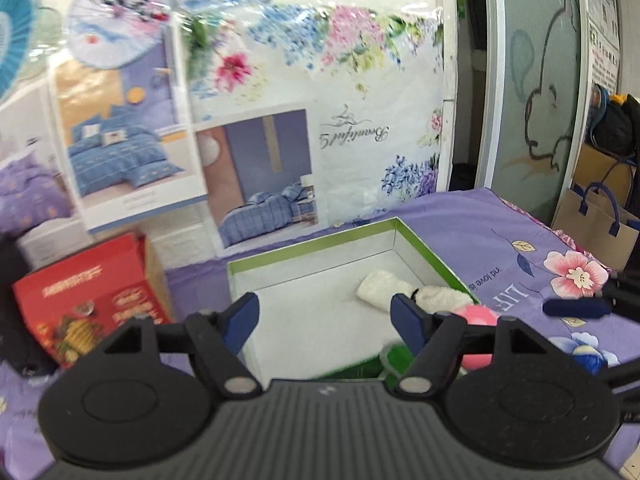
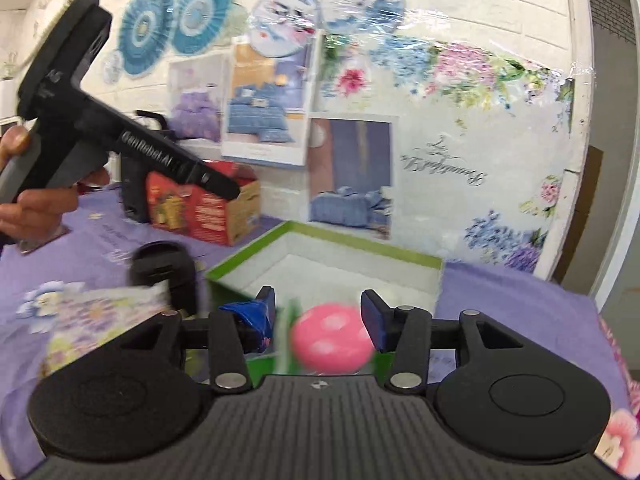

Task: Organize soft objects
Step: 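Move the right gripper to the floral oven mitt and grasp it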

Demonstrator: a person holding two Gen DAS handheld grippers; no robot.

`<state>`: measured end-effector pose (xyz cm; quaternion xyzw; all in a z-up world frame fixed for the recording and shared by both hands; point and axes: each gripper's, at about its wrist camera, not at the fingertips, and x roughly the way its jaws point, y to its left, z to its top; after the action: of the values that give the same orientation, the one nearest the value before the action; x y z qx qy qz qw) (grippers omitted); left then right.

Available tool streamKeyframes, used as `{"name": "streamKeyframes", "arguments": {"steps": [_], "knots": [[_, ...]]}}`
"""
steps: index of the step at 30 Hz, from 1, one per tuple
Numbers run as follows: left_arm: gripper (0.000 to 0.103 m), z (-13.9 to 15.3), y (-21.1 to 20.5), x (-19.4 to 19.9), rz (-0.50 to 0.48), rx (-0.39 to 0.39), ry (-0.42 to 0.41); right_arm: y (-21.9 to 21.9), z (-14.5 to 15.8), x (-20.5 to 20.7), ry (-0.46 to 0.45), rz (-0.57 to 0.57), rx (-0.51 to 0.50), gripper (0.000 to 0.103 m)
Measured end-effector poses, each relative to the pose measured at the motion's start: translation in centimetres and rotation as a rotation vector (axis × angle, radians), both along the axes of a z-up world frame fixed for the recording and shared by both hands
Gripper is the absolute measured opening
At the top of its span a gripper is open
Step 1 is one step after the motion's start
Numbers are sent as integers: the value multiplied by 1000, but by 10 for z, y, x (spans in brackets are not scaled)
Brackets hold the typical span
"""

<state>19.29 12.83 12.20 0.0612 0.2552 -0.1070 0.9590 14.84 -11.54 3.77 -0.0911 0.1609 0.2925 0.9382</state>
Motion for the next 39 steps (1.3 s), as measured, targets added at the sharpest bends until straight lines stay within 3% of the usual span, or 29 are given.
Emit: {"name": "streamKeyframes", "arguments": {"steps": [6, 8, 9, 15, 20, 25, 36, 39], "knots": [[82, -29, 16, -88, 27, 92, -38, 29, -39, -60, 49, 60, -22, 34], [99, -45, 27, -111, 39, 117, -23, 37, -55, -75, 72, 76, -45, 34], [101, -56, 31, -125, 44, 128, -25, 40, -62, -81, 81, 76, -54, 34], [101, -107, 23, -182, 21, 219, 14, 46, -88, -100, 122, 77, -67, 35], [101, -132, 11, -179, -39, 121, 100, 54, -94, -113, 64, 78, -151, 36], [101, -137, 7, -162, -45, 21, 124, 56, -90, -113, 7, 81, -257, 37], [101, -125, 10, -146, -34, -27, 111, 53, -82, -79, -8, 166, -278, 40], [101, -124, 9, -143, -49, -46, 121, 43, -78, -61, 53, 213, -223, 41]]}}
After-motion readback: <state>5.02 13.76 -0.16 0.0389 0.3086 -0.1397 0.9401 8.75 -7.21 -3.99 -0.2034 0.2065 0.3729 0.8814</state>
